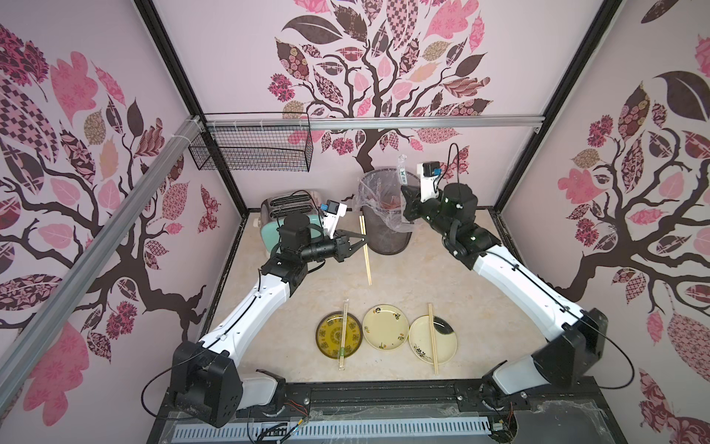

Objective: Remove the packaging of disposable chopsticks
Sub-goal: Place the packet bag in the trash bin.

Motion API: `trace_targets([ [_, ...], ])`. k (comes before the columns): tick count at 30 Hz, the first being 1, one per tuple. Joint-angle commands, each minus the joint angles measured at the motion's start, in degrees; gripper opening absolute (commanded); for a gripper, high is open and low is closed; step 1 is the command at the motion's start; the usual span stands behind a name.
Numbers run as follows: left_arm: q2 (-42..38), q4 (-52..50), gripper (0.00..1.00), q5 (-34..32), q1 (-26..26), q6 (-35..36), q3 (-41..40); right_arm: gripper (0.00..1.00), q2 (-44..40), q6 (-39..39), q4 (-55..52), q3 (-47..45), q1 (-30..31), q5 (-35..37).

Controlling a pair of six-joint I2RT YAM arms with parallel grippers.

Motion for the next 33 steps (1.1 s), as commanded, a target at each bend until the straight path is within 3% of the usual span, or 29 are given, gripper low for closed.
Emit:
trace_targets([
  [1,0.1,-0.5,0.0,0.8,0.3,0.9,0.6,0.0,6.3,0.2,2.9,7.8,-2.7,-6.6],
  [5,0.3,-0.8,0.0,1.0,0.3,1.1,0.7,0.0,15.7,0.4,5.1,17.1,-4.2,-10.7],
  [8,0.5,-0.8,0.0,1.8,0.3,1.3,0.9,0.0,23.6,-0.6,0.5,27.1,-4.7,-12.8],
  [15,1.3,-1.3,0.0,2.3,0.3,1.4,1.2,0.0,35.9,-1.9,-6.8,40.5,-6.1,-12.5],
  [33,2.1,-1.3,0.0,2.7,0.3,1.0,1.4,0.0,43.4,-5.4,-17.3,44.1,-6.9,-9.3],
])
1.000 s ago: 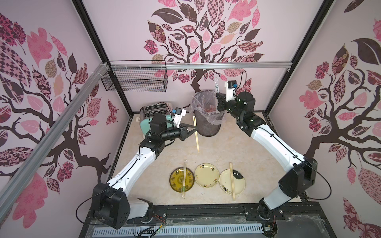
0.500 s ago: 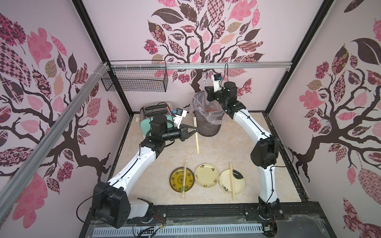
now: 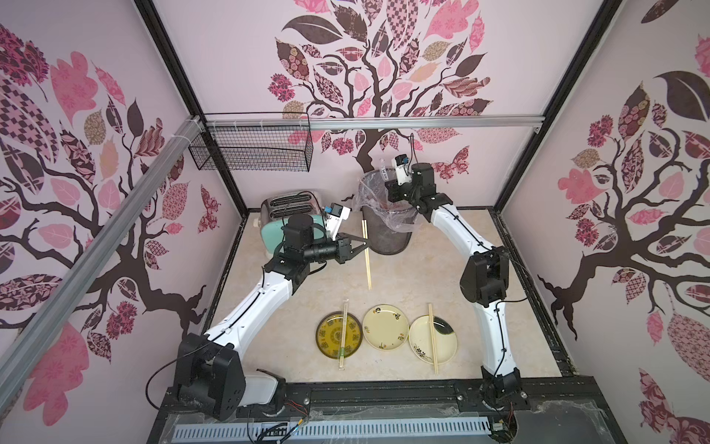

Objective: Remove the packaging of disposable chopsticks
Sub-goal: Place the packet bag in the trash bin.

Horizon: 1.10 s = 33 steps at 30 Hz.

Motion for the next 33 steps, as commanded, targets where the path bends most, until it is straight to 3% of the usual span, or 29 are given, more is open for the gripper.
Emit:
trace_targets([
  [1,0.1,0.3,0.0,0.6,0.3,0.6,1.4,0.0,1.0,-2.5,-2.7,3.4,0.0,1.9],
  [5,-0.2,0.2,0.0,0.7,0.3,0.6,1.4,0.0,2.8,-3.1,-5.3,5.5,0.0,1.7],
  [8,-0.2,-0.1,0.0,0.6,0.3,0.9,1.5,0.18,3.1,-2.9,-5.6,5.5,0.0,1.6],
  [17,0.1,-0.2,0.0,0.6,0.3,0.7,1.7,0.31,1.3,-2.6,-5.2,6.1,0.0,1.2],
  [28,0.4,-0.3,0.0,0.8,0.3,0.6,1.8,0.58,-3.6,-0.4,-3.1,6.9,0.0,0.6],
  [33,0.3,-0.3,0.0,0.8,0.3,0.6,1.8,0.64,-6.0,-0.4,-3.1,6.8,0.0,0.9],
])
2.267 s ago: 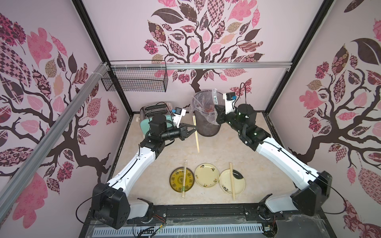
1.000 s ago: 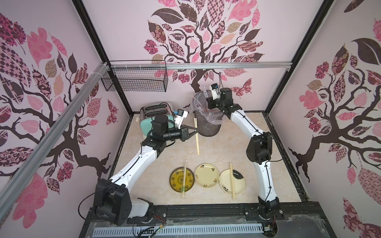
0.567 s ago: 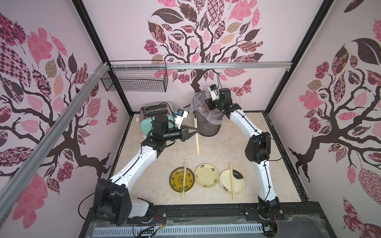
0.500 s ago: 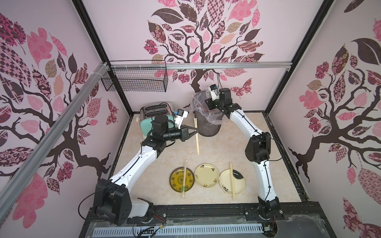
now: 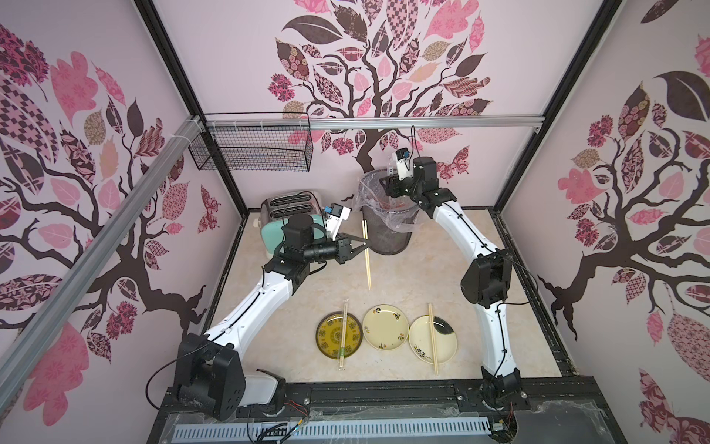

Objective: Remove the packaging of disposable chopsticks
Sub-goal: Place the packet bag in the trash bin, then place the disposable chopsticks on the plate.

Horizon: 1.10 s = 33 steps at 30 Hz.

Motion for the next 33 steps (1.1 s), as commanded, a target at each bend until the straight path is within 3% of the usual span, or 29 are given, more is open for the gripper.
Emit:
trace_targets([
  [1,0.3,-0.1,0.0,0.6,0.3,0.5,1.8,0.65,-3.5,0.4,0.9,3.0,0.0,0.1],
  [12,0.3,-0.2,0.0,0.7,0.3,0.4,1.8,0.68,-12.0,1.3,0.9,-2.8,0.0,-1.4],
  [15,0.4,-0.2,0.0,0.7,0.4,0.4,1.8,0.69,-18.2,2.8,4.3,-12.4,0.0,-2.4],
  [22,0.3,0.1,0.0,0.7,0.3,0.2,1.7,0.7,-39.4,6.9,16.4,-45.2,0.0,-2.9],
  [26,0.5,1.7,0.0,0.7,0.3,-1.1,1.1,0.71,-52.6,11.4,23.4,-64.6,0.0,-7.4],
  [33,1.0,3.7,0.0,-0.1,0.0,-2.6,0.3,0.7,-67.1,18.9,26.0,-86.5,0.0,-11.1],
])
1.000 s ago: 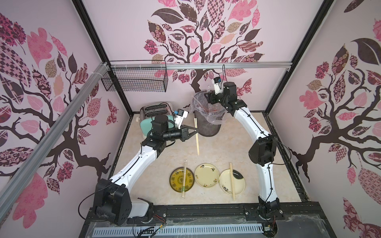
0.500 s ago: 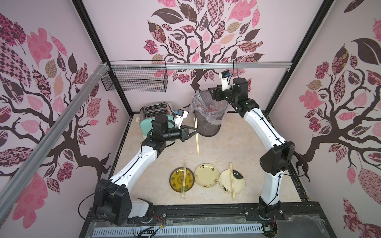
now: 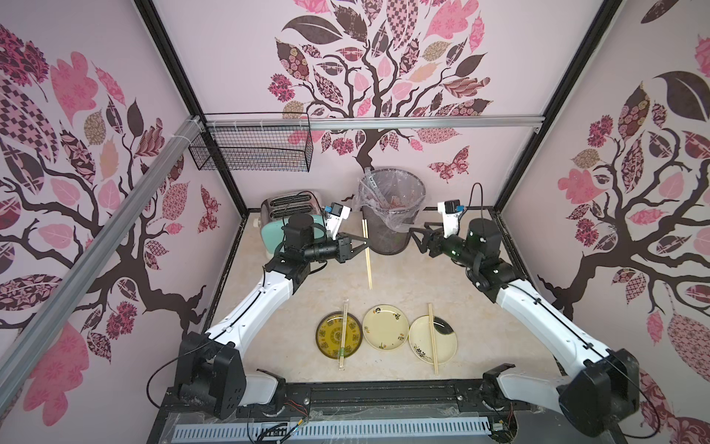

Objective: Remove the packaging of disposable chopsticks
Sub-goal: Place the disposable chopsticks on the plate.

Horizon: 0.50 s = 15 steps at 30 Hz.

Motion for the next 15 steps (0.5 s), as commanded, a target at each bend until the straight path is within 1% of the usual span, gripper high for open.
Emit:
trace_targets([
  [1,0.5,1.8,0.0,-0.6,-0.3,-0.4,0.3,0.7,-4.9,4.9,3.3,-7.1,0.0,-3.6],
  [4,1.3,-0.8,0.0,-2.4,-2.4,1.2,1.1,0.7,-9.5,6.2,3.9,-13.9,0.0,-3.8],
  [6,2.3,-5.5,0.0,-5.6,-4.9,3.5,2.3,0.7,-12.2,7.7,5.4,-18.4,0.1,-4.2],
  [7,2.9,-7.4,0.0,-7.4,-5.9,3.3,2.4,0.7,-13.6,8.7,6.5,-20.7,0.1,-5.0],
  [11,4.5,-8.6,0.0,-13.8,-8.0,-4.5,-0.6,0.7,-18.2,10.9,8.6,-27.7,0.5,-8.9],
  [13,3.9,-12.1,0.0,-18.4,-9.1,-7.1,-1.9,0.7,-20.6,11.7,8.2,-31.0,0.9,-8.2],
  [15,3.7,-16.2,0.0,-21.7,-10.8,-7.9,-2.3,0.7,-22.9,12.8,8.1,-33.7,1.2,-6.8],
])
